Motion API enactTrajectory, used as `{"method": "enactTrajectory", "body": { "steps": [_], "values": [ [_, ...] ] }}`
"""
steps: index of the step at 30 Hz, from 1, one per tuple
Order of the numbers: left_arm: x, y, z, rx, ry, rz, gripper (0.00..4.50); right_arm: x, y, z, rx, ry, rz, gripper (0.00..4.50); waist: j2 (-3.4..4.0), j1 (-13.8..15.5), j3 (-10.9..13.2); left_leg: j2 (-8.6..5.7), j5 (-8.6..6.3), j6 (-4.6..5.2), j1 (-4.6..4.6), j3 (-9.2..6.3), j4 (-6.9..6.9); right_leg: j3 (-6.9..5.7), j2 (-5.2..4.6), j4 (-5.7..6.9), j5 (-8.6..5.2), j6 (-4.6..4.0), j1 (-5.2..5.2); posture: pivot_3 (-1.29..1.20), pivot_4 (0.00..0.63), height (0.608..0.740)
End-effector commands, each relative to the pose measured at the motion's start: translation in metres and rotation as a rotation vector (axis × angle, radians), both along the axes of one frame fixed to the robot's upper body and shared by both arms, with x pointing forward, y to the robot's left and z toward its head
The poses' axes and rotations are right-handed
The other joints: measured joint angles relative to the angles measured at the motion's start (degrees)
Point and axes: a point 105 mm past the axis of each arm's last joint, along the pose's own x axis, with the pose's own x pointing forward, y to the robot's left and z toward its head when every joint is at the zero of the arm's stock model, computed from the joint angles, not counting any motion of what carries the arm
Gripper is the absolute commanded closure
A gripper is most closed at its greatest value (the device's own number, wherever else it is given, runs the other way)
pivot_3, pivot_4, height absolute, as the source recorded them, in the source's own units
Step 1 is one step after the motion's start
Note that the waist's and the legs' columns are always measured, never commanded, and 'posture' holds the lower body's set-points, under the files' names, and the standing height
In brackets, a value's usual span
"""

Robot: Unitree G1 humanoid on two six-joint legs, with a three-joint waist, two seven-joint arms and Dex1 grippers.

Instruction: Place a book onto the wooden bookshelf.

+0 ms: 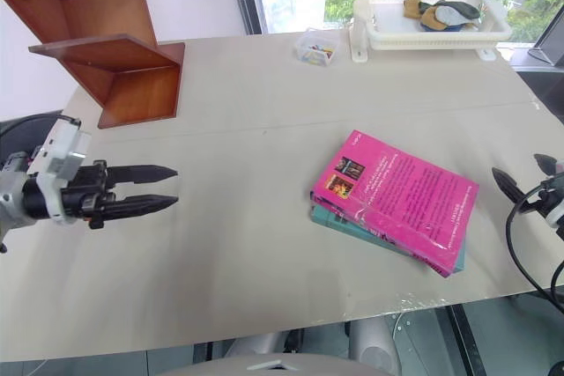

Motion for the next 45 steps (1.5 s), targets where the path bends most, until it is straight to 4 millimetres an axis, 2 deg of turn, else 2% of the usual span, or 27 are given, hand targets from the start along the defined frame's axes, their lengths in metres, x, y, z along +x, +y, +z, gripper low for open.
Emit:
{"method": "enactTrajectory", "body": {
  "steps": [1, 5, 16, 28, 38, 45],
  "values": [
    [-0.007, -0.001, 0.02, 0.023, -0.063, -0.042, 1.68, 0.001, 0.003, 0.011, -0.019, -0.025, 0.036, 0.0, 0.01, 0.0, 0.0, 0.0, 0.0, 0.0, 0.0, 0.01, 0.0, 0.0, 0.0, 0.01, 0.0, 0.0, 0.0, 0.0, 0.15, 0.74],
    [-0.004, -0.003, 0.02, 0.04, -0.09, -0.049, 1.68, 0.0, 0.018, 0.009, 0.0, -0.011, 0.118, 0.0, 0.01, 0.0, 0.0, 0.0, 0.0, 0.0, 0.01, 0.01, 0.0, 0.01, 0.01, 0.01, 0.0, 0.0, 0.0, 0.0, 0.15, 0.74],
    [0.007, 0.0, 0.018, 0.062, -0.111, -0.039, 1.68, -0.022, 0.053, 0.008, 0.035, 0.062, 0.279, 0.0, 0.01, 0.1, 0.0, 0.0, 0.0, 0.0, 0.0, -0.01, -0.01, -0.01, 0.0, 0.0, 0.0, 0.0, 0.0, 0.0, 0.15, 0.74],
    [0.012, 0.0, 0.017, 0.072, -0.123, -0.038, 1.68, -0.057, 0.086, -0.002, 0.09, 0.23, 0.405, 0.0, -0.01, 0.1, 0.0, 0.02, 0.0, 0.0, -0.01, -0.04, 0.0, -0.02, 0.01, 0.0, 0.0, 0.01, 0.0, 0.0, 0.15, 0.74],
    [0.012, 0.0, 0.017, 0.073, -0.121, -0.045, 1.68, -0.059, 0.111, 0.006, 0.118, 0.231, 0.484, 0.0, -0.06, 0.2, 0.1, 0.02, 0.0, 0.0, -0.01, -0.03, 0.02, -0.02, 0.0, 0.0, 0.0, 0.02, 0.01, 0.0, 0.15, 0.74],
    [0.012, 0.0, 0.017, 0.074, -0.123, -0.041, 1.68, -0.058, 0.118, 0.002, 0.117, 0.248, 0.501, 0.0, -0.08, 0.2, 0.1, 0.02, 0.0, 0.0, -0.01, -0.03, 0.02, -0.03, 0.0, 0.0, 0.0, 0.02, 0.01, 0.0, 0.15, 0.74]
  ]
}}
